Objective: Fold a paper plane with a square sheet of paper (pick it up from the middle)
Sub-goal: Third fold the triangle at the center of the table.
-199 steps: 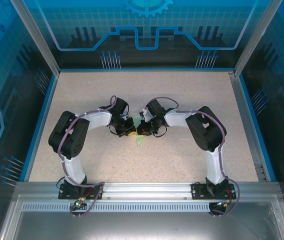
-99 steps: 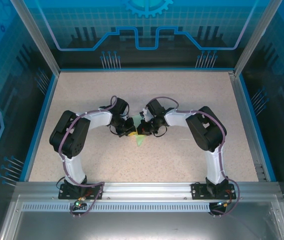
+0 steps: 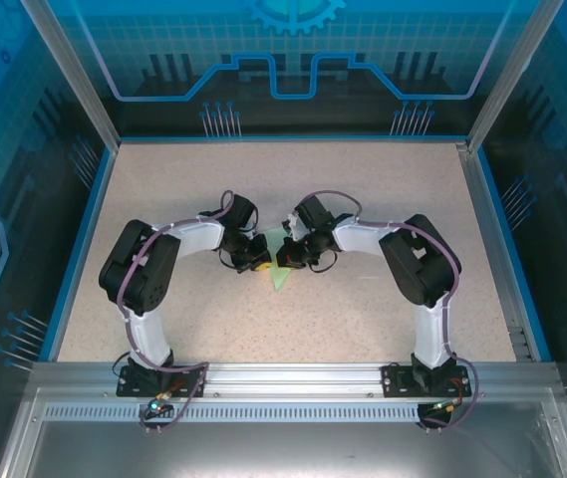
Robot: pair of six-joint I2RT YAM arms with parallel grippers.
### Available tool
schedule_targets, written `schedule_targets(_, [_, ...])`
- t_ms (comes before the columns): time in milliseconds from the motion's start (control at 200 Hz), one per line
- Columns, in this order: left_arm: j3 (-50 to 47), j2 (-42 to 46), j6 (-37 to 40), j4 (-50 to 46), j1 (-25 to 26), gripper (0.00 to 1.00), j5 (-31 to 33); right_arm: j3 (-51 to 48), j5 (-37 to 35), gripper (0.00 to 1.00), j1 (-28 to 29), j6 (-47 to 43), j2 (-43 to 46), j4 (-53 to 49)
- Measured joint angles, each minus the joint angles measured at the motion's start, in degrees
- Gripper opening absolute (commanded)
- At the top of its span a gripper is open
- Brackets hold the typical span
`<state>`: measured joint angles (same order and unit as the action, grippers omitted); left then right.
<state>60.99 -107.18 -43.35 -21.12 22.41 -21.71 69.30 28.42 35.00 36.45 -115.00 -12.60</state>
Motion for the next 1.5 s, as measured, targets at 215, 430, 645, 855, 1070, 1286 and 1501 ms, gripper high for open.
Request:
schedule_targets(215, [0.4, 0.0, 0.0, -0.4, 0.1, 0.0, 0.1, 0.0, -1.2, 0.0, -0.2, 0.0, -1.5, -0.6])
schedule_targets(430, [0.8, 0.1, 0.0, -0.6, 0.4, 0.01, 0.4, 0.0, -1.2, 0.0, -0.2, 0.2, -1.5, -0.6])
schedule_targets(645, [0.8, 3.0, 0.0, 0.5, 0.9, 0.02, 0.0, 0.0, -1.2, 0.0, -0.2, 0.4, -1.5, -0.6])
schedule_targets(855, [0.8, 3.0, 0.0, 1.1, 1.6, 0.02, -0.2, 0.1, -1.2, 0.0, -0.2, 0.6, -1.6, -0.6])
schedule_targets(1070, [0.8, 0.4, 0.0, 0.8, 1.7, 0.0, 1.0, 0.1, -1.1, 0.0, -0.2, 0.6, -1.6, -0.6])
schedule_targets(1286, [1.0, -0.5, 0.0, 0.6, 1.7, 0.0, 1.8, 0.1, -0.8, 0.0, -0.3, 1.1, -1.6, -0.5])
schedule_targets(1501, [1.0, -0.5, 0.0, 0.5, 1.8, 0.0, 2.3, -2.0, -0.1, 0.03, -2.1, 1.9, 0.7, 1.9])
